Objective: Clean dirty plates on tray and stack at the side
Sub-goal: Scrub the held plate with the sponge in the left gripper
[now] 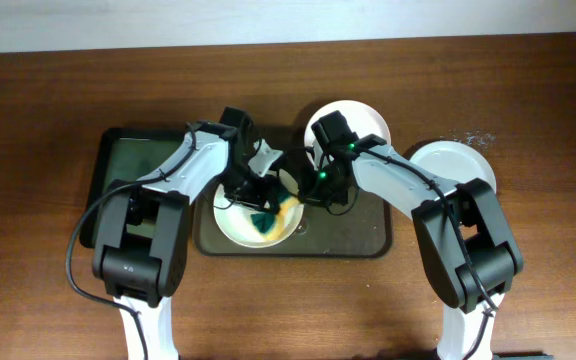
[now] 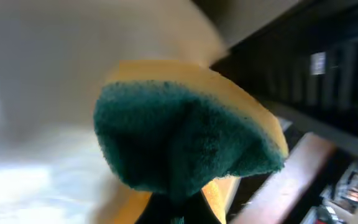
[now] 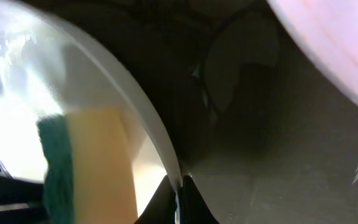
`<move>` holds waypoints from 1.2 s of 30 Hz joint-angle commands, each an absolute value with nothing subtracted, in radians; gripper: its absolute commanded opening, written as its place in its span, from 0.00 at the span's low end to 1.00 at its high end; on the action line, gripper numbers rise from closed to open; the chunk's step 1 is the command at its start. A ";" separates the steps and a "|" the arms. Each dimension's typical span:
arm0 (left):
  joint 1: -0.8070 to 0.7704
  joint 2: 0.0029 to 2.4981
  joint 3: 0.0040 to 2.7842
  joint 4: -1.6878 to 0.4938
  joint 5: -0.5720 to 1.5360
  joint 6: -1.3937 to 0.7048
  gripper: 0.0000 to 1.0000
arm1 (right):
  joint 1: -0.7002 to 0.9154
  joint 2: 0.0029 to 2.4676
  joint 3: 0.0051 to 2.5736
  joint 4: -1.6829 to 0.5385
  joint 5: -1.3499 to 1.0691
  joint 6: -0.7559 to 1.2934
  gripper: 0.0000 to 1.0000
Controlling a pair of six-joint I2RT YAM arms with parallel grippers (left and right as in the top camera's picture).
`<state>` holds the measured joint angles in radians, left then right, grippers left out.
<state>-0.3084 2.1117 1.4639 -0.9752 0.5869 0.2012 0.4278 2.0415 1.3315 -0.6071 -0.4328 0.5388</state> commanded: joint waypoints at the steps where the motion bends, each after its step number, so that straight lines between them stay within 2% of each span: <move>1: -0.292 2.122 1.456 -0.920 0.672 0.102 0.00 | 0.425 2.056 1.314 -0.606 -0.397 0.540 0.04; 4: -0.250 2.122 1.456 -0.788 0.431 -0.138 0.00 | 0.425 2.056 1.314 -0.606 -0.397 0.540 0.04; 7: -0.224 2.122 1.456 -0.660 0.190 -0.268 0.00 | 0.425 2.056 1.314 -0.607 -0.397 0.540 0.04; 12: -0.224 2.122 1.457 -0.534 -0.181 -0.329 0.00 | 0.425 2.056 1.314 -0.607 -0.396 0.540 0.04; 17: -0.226 2.120 1.484 -0.672 -0.453 -0.329 0.00 | 0.425 2.056 1.314 -0.607 -0.396 0.540 0.04; 21: -0.239 2.120 1.534 -0.799 -0.576 -0.359 0.00 | 0.425 2.056 1.314 -0.607 -0.396 0.540 0.04; 24: -0.255 2.114 1.626 -0.891 -0.548 -0.358 0.00 | 0.425 2.056 1.314 -0.607 -0.395 0.540 0.04; 29: -0.255 2.114 1.798 -1.016 -0.332 -0.316 0.00 | 0.425 2.056 1.314 -0.606 -0.396 0.539 0.04; 33: -0.254 2.114 1.825 -1.031 -0.197 -0.259 0.00 | 0.425 2.056 1.314 -0.601 -0.417 0.528 0.04; 35: -0.255 2.114 1.825 -1.035 -0.171 -0.251 0.00 | 0.425 2.056 1.315 -0.587 -0.456 0.527 0.07; 36: -0.255 2.114 1.825 -1.037 -0.164 -0.251 0.00 | 0.425 2.054 1.315 -0.575 -0.481 0.515 0.13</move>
